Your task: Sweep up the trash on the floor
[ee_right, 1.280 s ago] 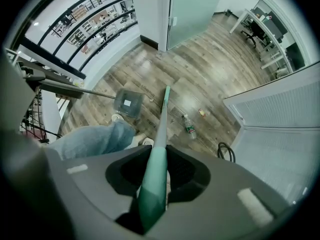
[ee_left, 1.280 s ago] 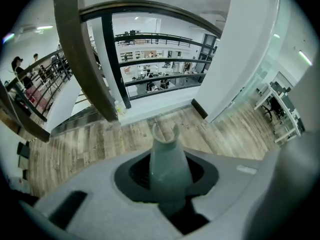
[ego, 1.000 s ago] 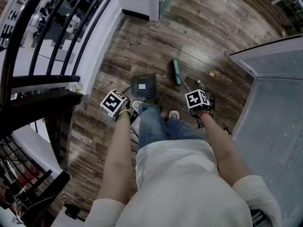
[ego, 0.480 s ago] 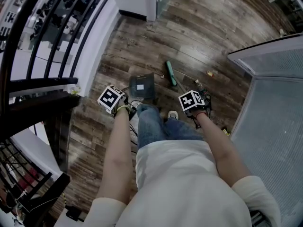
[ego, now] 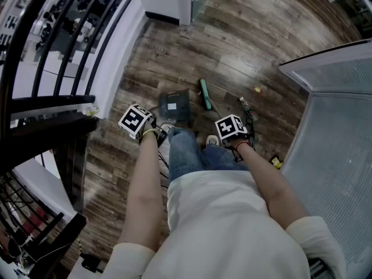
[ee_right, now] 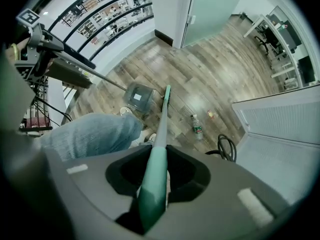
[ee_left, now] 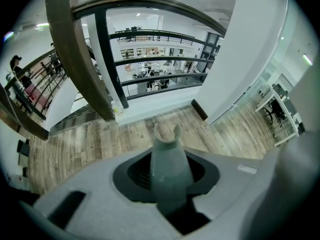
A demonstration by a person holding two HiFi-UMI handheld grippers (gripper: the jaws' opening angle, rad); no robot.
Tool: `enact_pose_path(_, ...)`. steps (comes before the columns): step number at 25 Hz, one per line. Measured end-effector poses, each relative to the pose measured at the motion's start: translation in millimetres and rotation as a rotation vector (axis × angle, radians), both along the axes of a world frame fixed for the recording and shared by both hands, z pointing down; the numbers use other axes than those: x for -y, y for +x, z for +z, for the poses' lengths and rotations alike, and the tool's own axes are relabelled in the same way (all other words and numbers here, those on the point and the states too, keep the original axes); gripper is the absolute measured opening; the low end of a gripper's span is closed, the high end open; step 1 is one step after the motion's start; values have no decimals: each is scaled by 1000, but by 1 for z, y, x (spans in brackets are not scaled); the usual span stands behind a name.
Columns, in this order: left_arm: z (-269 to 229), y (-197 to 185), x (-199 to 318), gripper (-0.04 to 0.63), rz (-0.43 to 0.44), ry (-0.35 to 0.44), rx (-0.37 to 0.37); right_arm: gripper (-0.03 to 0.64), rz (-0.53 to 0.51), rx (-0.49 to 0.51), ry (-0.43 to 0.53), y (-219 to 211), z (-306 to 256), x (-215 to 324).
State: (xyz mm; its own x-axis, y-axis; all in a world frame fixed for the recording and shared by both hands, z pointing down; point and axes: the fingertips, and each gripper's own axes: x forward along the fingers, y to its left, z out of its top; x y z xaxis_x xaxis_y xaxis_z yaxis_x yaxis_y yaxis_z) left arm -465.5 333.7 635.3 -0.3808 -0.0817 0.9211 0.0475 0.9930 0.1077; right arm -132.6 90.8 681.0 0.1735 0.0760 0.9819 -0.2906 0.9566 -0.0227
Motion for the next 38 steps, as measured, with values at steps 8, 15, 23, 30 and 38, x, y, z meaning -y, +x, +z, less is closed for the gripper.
enact_pose_path(8, 1, 1, -1, 110, 5, 9, 0, 98, 83, 16, -71, -5, -3, -32)
enact_pose_path(15, 0, 3, 2, 112, 13, 16, 3, 97, 38, 27, -120, -16, -8, -69)
enact_pose_path(23, 2, 5, 5, 114, 29, 24, 6, 97, 15, 32, -117, -15, -12, -83)
enact_pose_path(30, 2, 9, 7, 117, 33, 29, 7, 97, 2, 60, -137, -18, -18, -96)
enact_pose_path(38, 4, 10, 4, 118, 42, 38, 9, 98, 3, 93, -159, -21, -26, -108)
